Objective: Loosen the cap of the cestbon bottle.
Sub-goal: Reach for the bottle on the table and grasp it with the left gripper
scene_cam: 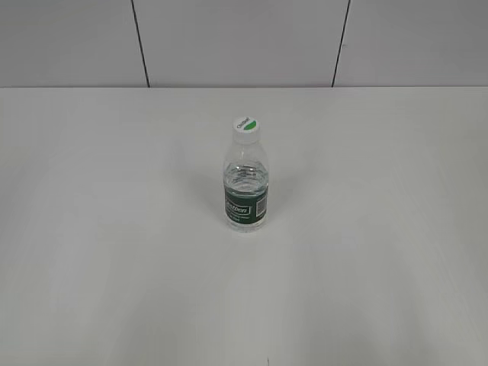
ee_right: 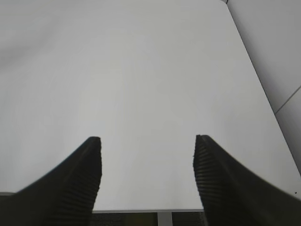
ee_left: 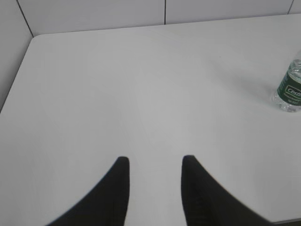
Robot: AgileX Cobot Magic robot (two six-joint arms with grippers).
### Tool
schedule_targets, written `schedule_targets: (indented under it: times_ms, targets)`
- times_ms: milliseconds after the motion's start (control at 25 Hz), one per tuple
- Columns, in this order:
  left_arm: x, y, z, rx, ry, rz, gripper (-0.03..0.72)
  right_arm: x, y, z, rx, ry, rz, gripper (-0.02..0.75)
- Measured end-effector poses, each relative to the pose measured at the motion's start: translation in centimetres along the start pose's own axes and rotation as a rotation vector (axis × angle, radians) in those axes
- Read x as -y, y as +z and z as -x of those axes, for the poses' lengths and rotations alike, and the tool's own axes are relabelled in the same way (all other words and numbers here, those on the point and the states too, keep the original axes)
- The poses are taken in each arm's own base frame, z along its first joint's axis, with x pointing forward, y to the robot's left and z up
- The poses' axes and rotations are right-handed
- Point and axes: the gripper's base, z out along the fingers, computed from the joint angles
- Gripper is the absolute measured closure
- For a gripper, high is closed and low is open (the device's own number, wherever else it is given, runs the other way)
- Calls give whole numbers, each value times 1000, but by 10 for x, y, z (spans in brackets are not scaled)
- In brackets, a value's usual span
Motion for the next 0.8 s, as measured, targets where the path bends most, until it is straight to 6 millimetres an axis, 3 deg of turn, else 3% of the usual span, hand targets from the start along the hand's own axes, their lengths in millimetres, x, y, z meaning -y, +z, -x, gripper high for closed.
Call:
schedule_targets:
  times_ms: [800]
  targets:
    - [0, 0, 0, 0, 0, 0, 449, 0, 0, 0, 0, 1, 0, 265]
